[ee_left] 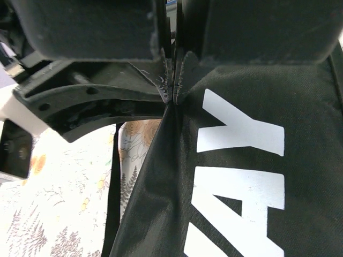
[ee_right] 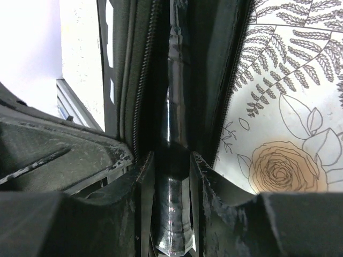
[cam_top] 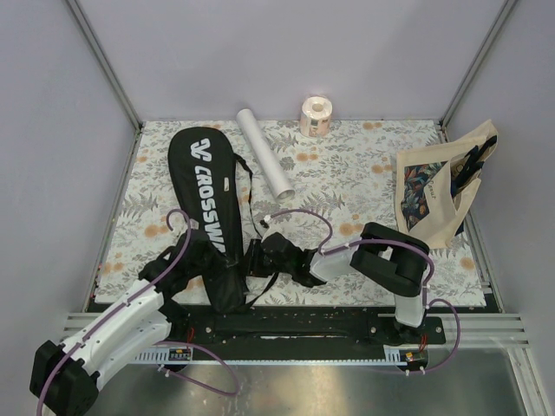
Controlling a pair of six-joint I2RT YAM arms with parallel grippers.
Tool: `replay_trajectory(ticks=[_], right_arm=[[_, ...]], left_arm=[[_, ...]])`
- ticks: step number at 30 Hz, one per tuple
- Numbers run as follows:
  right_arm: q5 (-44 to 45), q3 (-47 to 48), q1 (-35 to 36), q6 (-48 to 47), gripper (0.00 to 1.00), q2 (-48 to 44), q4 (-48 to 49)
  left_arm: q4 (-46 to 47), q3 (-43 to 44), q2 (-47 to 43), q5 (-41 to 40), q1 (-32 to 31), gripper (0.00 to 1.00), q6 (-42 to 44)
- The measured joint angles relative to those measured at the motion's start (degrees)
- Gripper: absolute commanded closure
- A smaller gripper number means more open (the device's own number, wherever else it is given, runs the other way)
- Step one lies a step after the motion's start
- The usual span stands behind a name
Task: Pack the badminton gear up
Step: Adjust the racket in the racket bag.
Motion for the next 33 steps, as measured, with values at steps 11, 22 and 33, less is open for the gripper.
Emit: replay_trajectory(ticks=[11, 22, 33], right_arm=[[4.94, 0.42, 2.21, 5.51, 0.41, 3.58, 4.68], [9.6, -4.26, 1.92, 4.57, 0.31, -2.8, 3.41], [7.65, -6.01, 1.77, 2.49, 0.26, -4.0, 10.88]], left_arm=[[3.08, -3.41, -2.82, -0.61, 0.44, 1.0, -2.36], [1.84, -1.33, -2.19, -2.36, 0.22, 0.93, -0.74], [-4.35, 2.75, 1.53, -2.64, 0.22, 0.56, 2.84]])
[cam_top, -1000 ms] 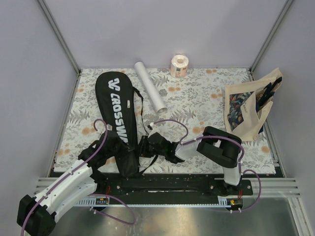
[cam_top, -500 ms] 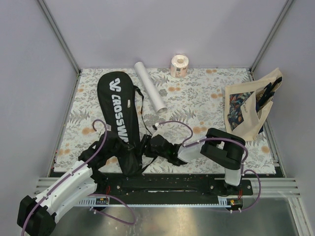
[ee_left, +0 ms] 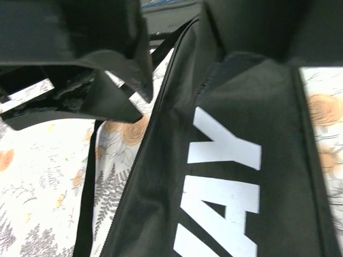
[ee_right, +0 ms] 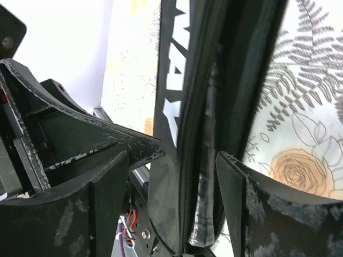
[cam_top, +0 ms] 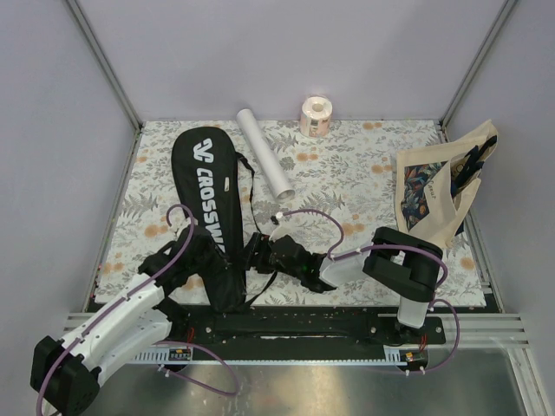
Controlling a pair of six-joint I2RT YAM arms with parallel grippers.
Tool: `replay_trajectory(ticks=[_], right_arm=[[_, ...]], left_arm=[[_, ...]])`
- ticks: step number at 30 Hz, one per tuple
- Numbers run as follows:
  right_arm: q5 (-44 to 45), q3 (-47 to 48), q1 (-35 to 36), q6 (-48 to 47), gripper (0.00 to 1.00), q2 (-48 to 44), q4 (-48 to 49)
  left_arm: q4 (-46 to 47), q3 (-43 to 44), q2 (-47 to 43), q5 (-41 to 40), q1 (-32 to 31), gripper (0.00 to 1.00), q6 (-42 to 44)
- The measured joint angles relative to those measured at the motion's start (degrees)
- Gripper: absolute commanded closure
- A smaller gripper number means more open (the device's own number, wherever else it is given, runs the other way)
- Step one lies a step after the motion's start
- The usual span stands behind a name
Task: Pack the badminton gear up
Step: Adjust the racket in the racket bag.
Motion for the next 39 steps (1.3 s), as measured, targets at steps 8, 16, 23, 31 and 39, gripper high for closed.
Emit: replay_trajectory(ticks=[8, 16, 23, 31, 39], right_arm=[[6.34, 8.26, 0.98, -3.41, 0.27, -1.05, -8.83], [9.44, 12.7, 5.97, -7.19, 0.27, -0.98, -26.71], [8.7, 17.07, 6.75, -7.85, 0.58, 2.58, -31.58], [7.85, 17.79, 6.88, -7.41, 0.89, 4.33, -32.35], [6.27, 15.85, 6.86, -7.17, 0.82, 4.44, -26.84]], left_arm=[[-10.38, 10.21, 2.95, -4.04, 6.56, 0.44, 8.39], [-9.92, 12.59, 5.03, -5.77, 15.23, 0.39, 12.13], [-9.4, 9.22, 4.63, -5.75, 19.58, 0.37, 11.19], [-9.86, 3.48, 4.66, -5.31, 22.49, 0.36, 7.58], [-8.37, 2.49, 5.57, -3.98, 22.53, 0.35, 5.22]])
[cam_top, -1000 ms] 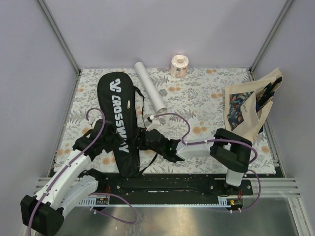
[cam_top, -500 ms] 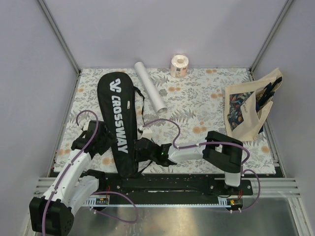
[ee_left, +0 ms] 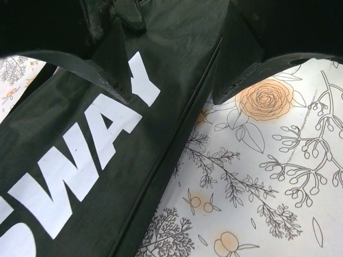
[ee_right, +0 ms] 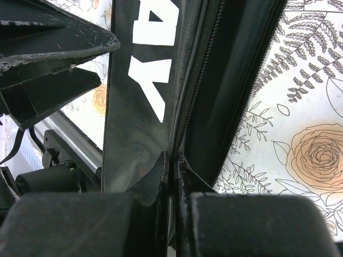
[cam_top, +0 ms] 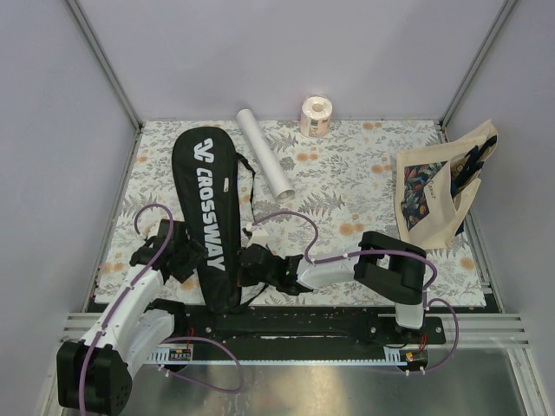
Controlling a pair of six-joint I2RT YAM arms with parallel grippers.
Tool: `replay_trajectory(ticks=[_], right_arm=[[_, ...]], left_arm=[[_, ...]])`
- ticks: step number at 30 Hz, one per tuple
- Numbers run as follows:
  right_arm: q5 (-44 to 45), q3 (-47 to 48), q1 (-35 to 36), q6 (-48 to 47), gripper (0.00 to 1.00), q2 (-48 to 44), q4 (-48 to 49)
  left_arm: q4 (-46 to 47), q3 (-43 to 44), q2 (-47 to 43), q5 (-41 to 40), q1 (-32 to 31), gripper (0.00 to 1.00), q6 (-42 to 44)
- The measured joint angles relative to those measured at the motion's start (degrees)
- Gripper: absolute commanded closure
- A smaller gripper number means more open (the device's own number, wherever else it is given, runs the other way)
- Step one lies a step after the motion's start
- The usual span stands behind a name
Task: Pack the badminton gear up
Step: Adjust the racket in the racket bag.
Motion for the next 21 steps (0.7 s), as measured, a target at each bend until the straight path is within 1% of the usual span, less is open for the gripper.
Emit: replay_trajectory(ticks=[2, 3, 8, 11, 14, 17, 21], right_arm=[[-0.39, -0.48, -0.2, 0.04, 0.57, -0.02, 0.79], [-0.63, -0.7, -0.37, 0.11, 0.5, -0.15, 1.07], [-1.05, -3.34, -2.1, -1.57, 0.32, -4.28, -0.55], [-2.45, -2.21, -5.73, -3.23, 0.3, -5.14, -1.36], [-3.96, 0.5, -10.58, -4.04, 0.29, -3.89, -2.29], [-5.31, 4.33, -13.81, -4.48, 0.25, -0.57, -2.38], [-7.72, 10.88, -14.67, -4.52, 0.24, 6.27, -2.82]], left_arm=[[0.0, -0.31, -0.02, 0.26, 0.0, 0.34, -0.33], [-0.02, -0.31, -0.11, 0.28, 0.0, 0.34, -0.48], [0.02, -0.28, -1.97, -0.15, 0.0, 0.34, -0.5], [-0.2, 0.28, -2.38, -0.59, 0.0, 0.34, 0.28], [-1.11, 2.73, -1.79, -1.6, 0.02, 0.34, 2.23], [-1.51, 5.99, -1.2, -2.82, 0.04, 0.33, 4.13], [-1.46, 8.17, -1.29, -3.65, 0.09, 0.33, 5.53]])
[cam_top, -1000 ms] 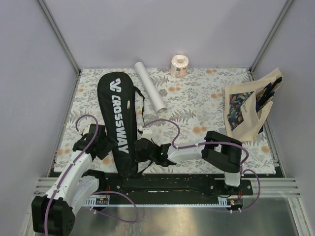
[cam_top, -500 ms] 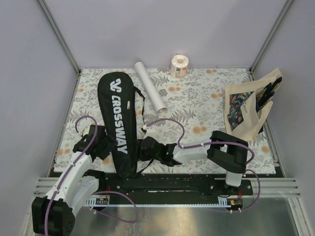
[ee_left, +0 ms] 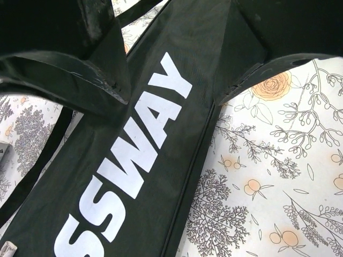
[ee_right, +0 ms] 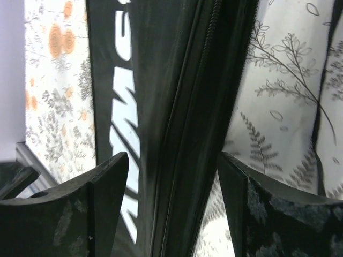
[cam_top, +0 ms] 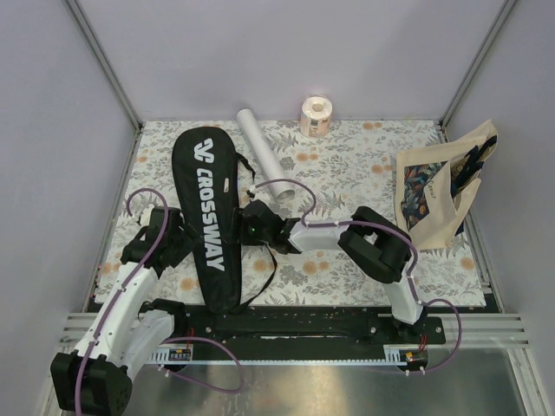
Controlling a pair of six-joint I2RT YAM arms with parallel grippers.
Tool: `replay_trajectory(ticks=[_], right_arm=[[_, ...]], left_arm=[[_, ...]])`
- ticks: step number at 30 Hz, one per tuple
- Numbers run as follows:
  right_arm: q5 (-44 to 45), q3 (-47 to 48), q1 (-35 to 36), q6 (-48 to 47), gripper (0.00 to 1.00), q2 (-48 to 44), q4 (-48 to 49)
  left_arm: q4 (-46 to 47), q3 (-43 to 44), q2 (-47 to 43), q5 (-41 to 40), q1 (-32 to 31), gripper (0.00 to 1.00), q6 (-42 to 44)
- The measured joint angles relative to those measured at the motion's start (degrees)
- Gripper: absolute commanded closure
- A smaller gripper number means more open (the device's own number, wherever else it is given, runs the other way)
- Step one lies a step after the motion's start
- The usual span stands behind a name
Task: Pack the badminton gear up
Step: Adjust the racket in the racket bag, then zip the racket bag at the center of the board.
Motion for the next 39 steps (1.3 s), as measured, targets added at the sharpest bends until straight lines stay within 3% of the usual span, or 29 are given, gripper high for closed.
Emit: replay_trajectory(ticks=[5, 7, 8, 10, 11, 12, 18, 22, 26, 33, 39], right_arm=[[-0.59, 9.03, -0.02, -0.07, 0.27, 6.95, -4.11], [-0.39, 12.81, -0.02, -0.35, 0.34, 8.79, -7.28], [-0.26, 14.4, -0.02, -0.46, 0.47, 9.68, -8.39], [-0.11, 15.91, -0.02, -0.9, 0.83, 10.73, -9.46], [-0.17, 16.0, -0.07, -1.4, 0.96, 10.95, -9.64], [-0.37, 15.74, -0.09, -1.49, 1.0, 11.23, -9.25], [-1.03, 11.02, -0.13, -11.17, 1.0, 8.07, -5.84], [-0.52, 9.31, -0.17, -24.74, 1.0, 0.83, -12.98], [2.14, 8.87, -0.17, -38.53, 1.0, -9.44, -23.28], [16.46, 3.15, 5.29, -60.19, 1.0, -26.73, -33.09], [28.79, -9.64, 15.52, -70.71, 1.0, -29.59, -30.47]], left_arm=[[-0.15, 0.26, -0.02, -0.2, 0.0, 0.33, 0.48], [-0.35, 0.26, -0.13, -0.59, 0.0, 0.33, 0.31], [-0.46, 0.26, -0.48, -0.96, 0.0, 0.33, -0.04], [-0.44, 0.24, -1.36, -1.6, 0.0, 0.33, -0.68], [-0.42, 0.24, -1.92, -1.88, 0.0, 0.33, -1.09], [-0.31, 0.24, -2.32, -2.08, 0.0, 0.33, -1.55], [-0.46, 3.76, 0.11, -4.15, 0.76, 0.29, -3.89], [-0.2, 14.19, 6.54, -4.17, 4.44, 0.3, -4.02], [1.7, 26.73, 14.8, 0.87, 11.3, 0.29, -3.41], [3.72, 43.6, 25.92, 8.09, 18.18, 0.26, 0.96], [7.21, 42.4, 26.62, 14.8, 20.92, 0.25, 1.84]])
